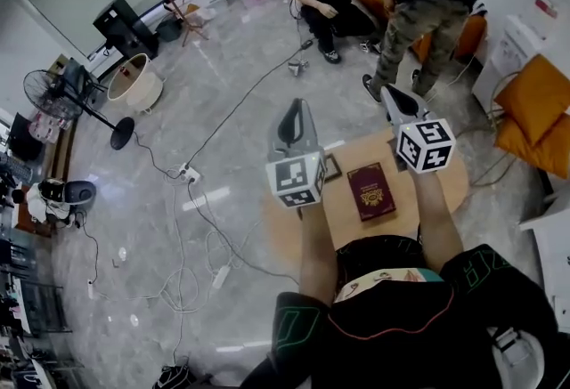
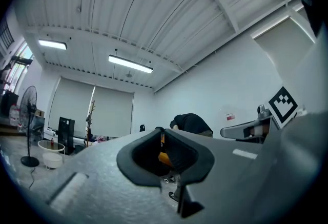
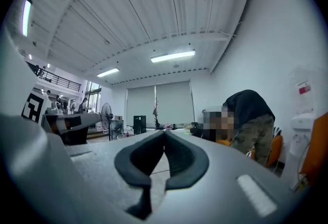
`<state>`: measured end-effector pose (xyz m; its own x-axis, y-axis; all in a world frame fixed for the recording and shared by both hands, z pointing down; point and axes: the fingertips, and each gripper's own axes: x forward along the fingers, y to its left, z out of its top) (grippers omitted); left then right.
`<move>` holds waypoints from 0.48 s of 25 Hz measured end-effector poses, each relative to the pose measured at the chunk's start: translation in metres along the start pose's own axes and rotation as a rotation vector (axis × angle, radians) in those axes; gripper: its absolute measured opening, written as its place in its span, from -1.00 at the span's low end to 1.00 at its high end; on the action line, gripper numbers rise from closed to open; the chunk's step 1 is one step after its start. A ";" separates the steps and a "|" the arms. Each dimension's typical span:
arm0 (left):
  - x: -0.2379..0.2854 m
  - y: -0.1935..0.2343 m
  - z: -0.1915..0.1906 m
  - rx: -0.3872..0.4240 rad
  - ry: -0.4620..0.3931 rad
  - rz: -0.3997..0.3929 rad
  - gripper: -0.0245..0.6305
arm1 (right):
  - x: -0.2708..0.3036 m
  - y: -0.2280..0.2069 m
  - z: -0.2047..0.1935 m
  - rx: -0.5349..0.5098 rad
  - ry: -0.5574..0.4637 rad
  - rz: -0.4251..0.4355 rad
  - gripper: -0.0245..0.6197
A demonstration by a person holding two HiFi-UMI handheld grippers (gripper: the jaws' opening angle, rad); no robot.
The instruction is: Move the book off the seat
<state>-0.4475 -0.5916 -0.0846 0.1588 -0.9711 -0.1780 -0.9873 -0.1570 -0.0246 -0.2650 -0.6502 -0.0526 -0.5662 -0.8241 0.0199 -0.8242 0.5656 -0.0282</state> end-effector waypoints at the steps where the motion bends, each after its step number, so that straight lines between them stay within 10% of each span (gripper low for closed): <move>1: 0.000 0.002 0.004 0.014 -0.012 0.000 -0.88 | 0.003 0.002 0.003 -0.005 -0.008 0.003 -0.91; 12: 0.014 0.005 0.004 0.120 -0.030 -0.014 -0.78 | 0.022 0.007 0.012 -0.053 -0.035 0.006 -0.91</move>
<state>-0.4499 -0.6047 -0.0913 0.1743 -0.9630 -0.2057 -0.9787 -0.1463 -0.1441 -0.2831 -0.6643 -0.0643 -0.5710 -0.8208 -0.0156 -0.8208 0.5706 0.0251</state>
